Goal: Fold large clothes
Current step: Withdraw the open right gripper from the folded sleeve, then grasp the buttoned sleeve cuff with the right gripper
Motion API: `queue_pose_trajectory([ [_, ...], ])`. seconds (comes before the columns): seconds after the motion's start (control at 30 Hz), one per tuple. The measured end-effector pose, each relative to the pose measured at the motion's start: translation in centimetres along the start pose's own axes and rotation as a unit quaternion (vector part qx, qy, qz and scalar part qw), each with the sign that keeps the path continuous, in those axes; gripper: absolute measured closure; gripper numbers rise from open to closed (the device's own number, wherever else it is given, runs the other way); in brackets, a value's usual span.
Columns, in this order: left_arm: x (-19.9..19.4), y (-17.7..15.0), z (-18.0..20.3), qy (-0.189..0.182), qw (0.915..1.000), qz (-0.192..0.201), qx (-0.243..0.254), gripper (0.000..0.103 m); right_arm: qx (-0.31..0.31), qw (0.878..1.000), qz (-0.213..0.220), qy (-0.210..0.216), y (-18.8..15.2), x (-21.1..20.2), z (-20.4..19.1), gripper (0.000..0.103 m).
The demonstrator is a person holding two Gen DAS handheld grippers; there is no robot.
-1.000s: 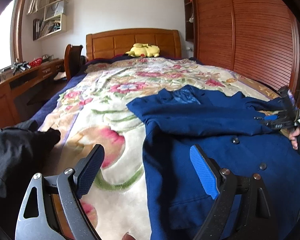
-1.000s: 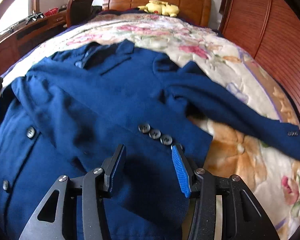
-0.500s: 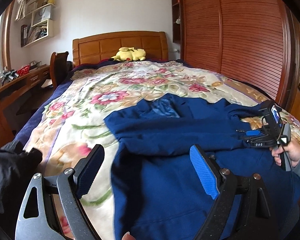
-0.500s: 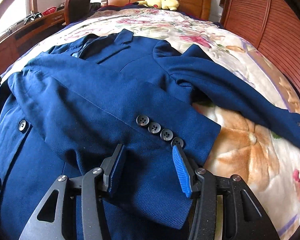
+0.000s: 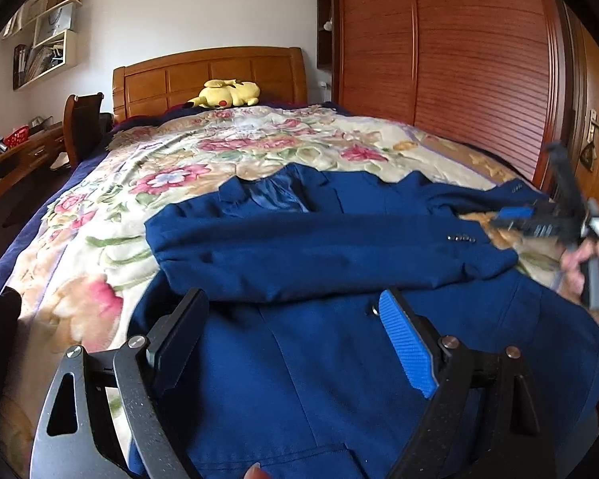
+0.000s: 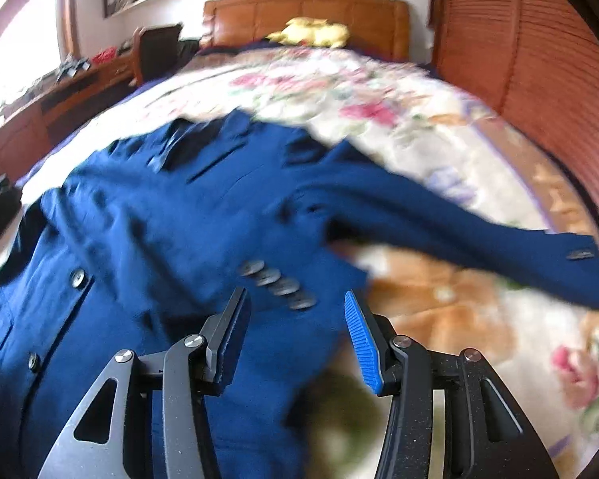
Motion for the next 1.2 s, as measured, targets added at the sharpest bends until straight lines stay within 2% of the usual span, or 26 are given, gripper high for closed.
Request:
queue_pose_trajectory([
  [0.2, 0.7, -1.2, 0.9, 0.008, 0.9999, -0.002, 0.014, 0.015, 0.066, 0.996, 0.027, -0.06, 0.0, -1.6, 9.0, 0.052],
  [0.3, 0.8, -1.4, 1.0, 0.01, 0.9998, 0.0, 0.016, 0.015, 0.112, 0.989, 0.042, -0.083, -0.1, -1.7, 13.9, 0.045],
  [0.5, 1.6, -1.9, 1.1, 0.008, 0.9997, -0.016, 0.016, 0.015, 0.173, 0.975, 0.019, -0.141, -0.9, -0.1, 21.3, 0.044],
  [0.67, 1.6, -2.1, 1.1, 0.007, 0.9997, -0.017, 0.016, 0.015, 0.223, 0.959, 0.006, -0.174, -1.6, 0.4, 25.4, 0.044],
  [0.8, 1.8, -2.2, 1.1, 0.006, 0.9996, -0.021, 0.016, 0.015, 0.27, 0.946, -0.011, -0.181, -2.7, 1.7, 28.0, 0.044],
  [0.87, 1.9, -2.3, 1.1, 0.005, 0.9996, -0.022, 0.015, 0.015, 0.285, 0.943, -0.013, -0.171, -3.0, 2.3, 28.8, 0.044],
  [1.03, 2.1, -2.4, 1.1, 0.005, 0.9996, -0.025, 0.015, 0.015, 0.273, 0.941, -0.033, -0.195, -1.9, 3.3, 28.5, 0.044],
  [1.2, 2.1, -2.4, 1.1, 0.004, 0.9996, -0.025, 0.012, 0.015, 0.284, 0.933, -0.032, -0.219, -1.5, 2.6, 28.0, 0.044],
])
Point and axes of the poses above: each gripper's, at about its wrist camera, not at the fingertips, and x roughly the way its jaws point, z to its right, y to its top, the point moved 2 cm from there along x, roughly the way its jaws point, and after that the axes turned 1 degree about y, right-handed, at the moved point
